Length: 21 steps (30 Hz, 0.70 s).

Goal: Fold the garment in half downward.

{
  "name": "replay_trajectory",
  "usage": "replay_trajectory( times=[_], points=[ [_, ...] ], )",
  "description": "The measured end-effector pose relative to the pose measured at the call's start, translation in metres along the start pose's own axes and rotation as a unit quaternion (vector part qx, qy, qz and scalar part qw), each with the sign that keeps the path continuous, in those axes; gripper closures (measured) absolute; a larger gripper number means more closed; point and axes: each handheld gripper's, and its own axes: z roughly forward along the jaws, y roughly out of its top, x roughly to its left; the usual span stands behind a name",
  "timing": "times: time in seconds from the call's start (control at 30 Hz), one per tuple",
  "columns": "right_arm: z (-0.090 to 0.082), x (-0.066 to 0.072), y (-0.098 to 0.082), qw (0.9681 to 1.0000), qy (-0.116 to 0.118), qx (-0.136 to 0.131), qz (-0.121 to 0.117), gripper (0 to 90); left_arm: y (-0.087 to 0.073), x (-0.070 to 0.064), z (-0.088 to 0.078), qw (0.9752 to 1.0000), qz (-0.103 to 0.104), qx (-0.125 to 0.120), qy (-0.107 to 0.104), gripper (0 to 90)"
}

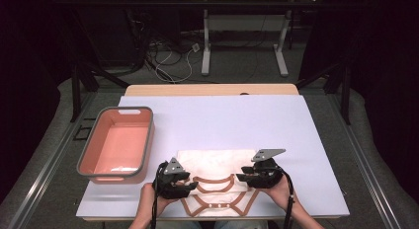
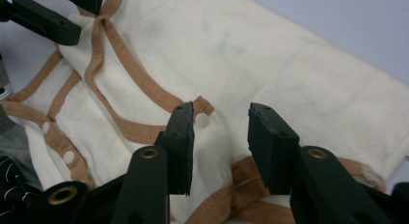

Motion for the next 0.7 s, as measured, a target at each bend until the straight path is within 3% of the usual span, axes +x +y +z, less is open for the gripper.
replay_trajectory(
  times=[0.07, 0.13, 0.27, 0.3, 0.43, 0.7],
  points=[
    [0.003, 0.000, -0.001, 1.0000, 0.000, 0.008, 0.001, 59.5, -0.002, 0.001, 0.003, 1.0000, -0.005, 0.000, -0.005, 56.7],
    [0.009, 0.000, -0.005, 0.9994, 0.005, 0.034, -0.005, 58.5, -0.004, 0.001, 0.005, 0.9999, 0.000, 0.007, -0.009, 60.8],
    [0.014, 0.000, -0.008, 0.9988, 0.007, 0.048, -0.009, 60.4, -0.008, -0.001, 0.010, 0.9996, 0.008, 0.019, -0.019, 65.6],
    [0.013, 0.000, -0.009, 0.9987, 0.009, 0.047, -0.014, 67.3, -0.009, -0.002, 0.012, 0.9995, 0.009, 0.022, -0.021, 71.3],
    [0.013, -0.001, -0.010, 0.9987, 0.010, 0.046, -0.020, 77.1, -0.010, -0.005, 0.015, 0.9992, 0.017, 0.023, -0.026, 79.4],
    [0.006, 0.005, -0.009, 0.9989, 0.006, 0.033, -0.032, 78.2, -0.012, -0.004, 0.011, 0.9990, 0.016, 0.017, -0.038, 80.7]
  ],
)
